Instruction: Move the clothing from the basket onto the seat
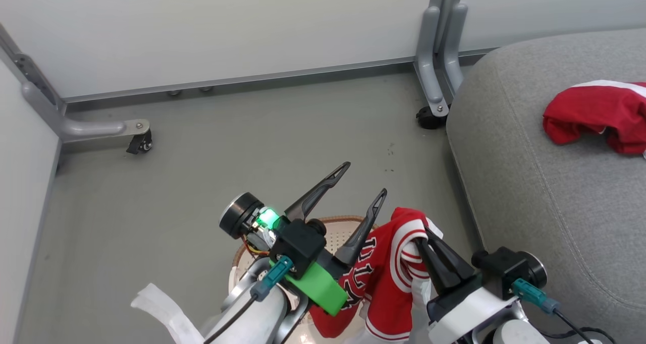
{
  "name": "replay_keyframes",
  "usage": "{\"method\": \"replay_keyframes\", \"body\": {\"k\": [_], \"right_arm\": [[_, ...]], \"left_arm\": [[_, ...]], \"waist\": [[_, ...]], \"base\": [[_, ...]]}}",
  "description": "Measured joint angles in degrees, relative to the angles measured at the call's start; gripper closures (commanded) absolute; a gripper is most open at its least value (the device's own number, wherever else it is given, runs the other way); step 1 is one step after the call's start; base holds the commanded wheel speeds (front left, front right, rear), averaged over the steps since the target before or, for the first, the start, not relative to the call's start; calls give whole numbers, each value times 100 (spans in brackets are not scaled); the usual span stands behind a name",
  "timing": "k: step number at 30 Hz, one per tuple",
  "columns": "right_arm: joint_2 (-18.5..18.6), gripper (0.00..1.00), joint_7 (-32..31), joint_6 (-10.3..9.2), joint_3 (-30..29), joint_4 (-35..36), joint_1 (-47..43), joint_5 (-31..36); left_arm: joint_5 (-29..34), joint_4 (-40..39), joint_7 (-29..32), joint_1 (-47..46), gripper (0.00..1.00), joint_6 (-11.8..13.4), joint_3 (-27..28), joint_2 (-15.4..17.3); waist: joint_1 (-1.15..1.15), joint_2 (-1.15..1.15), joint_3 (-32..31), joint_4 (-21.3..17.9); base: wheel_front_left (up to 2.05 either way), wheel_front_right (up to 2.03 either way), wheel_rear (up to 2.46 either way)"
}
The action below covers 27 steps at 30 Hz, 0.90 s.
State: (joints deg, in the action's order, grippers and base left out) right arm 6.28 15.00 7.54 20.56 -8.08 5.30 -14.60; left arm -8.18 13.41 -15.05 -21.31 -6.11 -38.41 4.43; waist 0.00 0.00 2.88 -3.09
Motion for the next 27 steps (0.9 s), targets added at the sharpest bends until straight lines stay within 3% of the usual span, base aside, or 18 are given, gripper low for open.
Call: {"method": "replay_keyframes", "body": {"k": [11, 27], "right_arm": [[-52, 100, 0, 0, -479, 400, 145, 110], [-272, 100, 0, 0, -1139, 1087, 180, 138]], "left_arm": [[-386, 1, -9, 220, 0, -76, 113, 230], [-302, -225, -9, 238, 0, -118, -3, 876]], "waist": [[0, 0, 162, -449], [0, 0, 782, -1697]], "base": [[0, 0, 0], [0, 0, 0]]}}
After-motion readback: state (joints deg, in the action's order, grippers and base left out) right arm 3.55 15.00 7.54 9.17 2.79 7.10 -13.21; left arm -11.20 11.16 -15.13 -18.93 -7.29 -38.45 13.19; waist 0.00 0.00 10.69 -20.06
